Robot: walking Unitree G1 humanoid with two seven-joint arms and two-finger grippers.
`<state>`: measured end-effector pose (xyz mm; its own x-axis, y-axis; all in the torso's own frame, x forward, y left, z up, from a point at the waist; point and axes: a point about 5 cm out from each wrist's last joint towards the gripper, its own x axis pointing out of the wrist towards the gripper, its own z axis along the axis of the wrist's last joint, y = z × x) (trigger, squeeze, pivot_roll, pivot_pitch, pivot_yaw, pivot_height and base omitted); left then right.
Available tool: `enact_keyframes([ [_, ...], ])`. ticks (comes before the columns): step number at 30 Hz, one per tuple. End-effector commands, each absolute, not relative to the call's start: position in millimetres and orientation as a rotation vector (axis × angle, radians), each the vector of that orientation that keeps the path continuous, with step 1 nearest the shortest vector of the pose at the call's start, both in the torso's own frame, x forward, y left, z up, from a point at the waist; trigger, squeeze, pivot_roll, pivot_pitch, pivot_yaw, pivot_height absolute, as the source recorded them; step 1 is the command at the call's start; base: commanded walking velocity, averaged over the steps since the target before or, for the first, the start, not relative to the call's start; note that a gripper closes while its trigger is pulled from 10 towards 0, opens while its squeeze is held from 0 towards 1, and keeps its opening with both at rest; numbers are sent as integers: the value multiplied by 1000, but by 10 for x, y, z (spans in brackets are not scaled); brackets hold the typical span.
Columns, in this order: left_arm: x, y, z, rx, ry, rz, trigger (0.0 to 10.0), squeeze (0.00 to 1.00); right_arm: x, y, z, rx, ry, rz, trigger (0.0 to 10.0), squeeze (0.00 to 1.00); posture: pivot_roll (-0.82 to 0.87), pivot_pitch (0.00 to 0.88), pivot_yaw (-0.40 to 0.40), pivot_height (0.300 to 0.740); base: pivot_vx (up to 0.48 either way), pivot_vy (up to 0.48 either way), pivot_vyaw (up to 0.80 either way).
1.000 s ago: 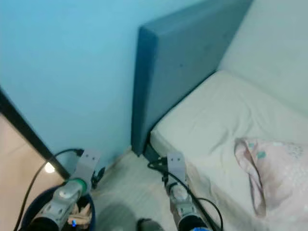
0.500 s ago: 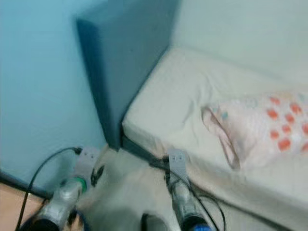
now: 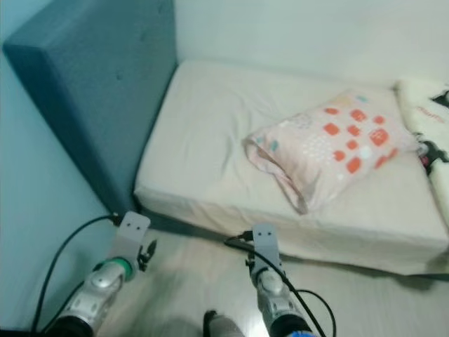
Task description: Clean up the room
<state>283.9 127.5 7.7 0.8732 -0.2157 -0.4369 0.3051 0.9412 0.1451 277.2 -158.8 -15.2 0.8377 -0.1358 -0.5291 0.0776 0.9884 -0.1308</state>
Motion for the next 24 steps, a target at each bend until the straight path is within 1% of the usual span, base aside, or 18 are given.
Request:
enact_keyframes([
  [1,2775,1317,1,201,466,-259,10000,0,2668,-1581,-252,-106,614,-112,10000,0,-10,126,11,740,0,0,-800],
  [5,2777,1316,2,212,466,-266,10000,0,2668,-1585,-251,-108,613,-112,10000,0,-10,126,11,740,0,0,-800],
  [10,2778,1318,5,186,464,-251,10000,0,2671,-1588,-248,-109,611,-112,10000,0,-10,124,11,740,0,0,-800],
  [15,2777,1303,7,205,459,-266,10000,0,2675,-1584,-241,-131,602,-100,10000,0,-10,124,12,740,0,0,-800],
  [18,2775,1299,7,203,458,-267,10000,0,2675,-1577,-238,-125,597,-97,10000,0,-10,124,12,740,0,0,0],
  [24,2767,1271,9,198,454,-278,10000,0,2684,-1569,-226,-116,586,-93,10000,0,-11,127,11,740,0,-450,0],
])
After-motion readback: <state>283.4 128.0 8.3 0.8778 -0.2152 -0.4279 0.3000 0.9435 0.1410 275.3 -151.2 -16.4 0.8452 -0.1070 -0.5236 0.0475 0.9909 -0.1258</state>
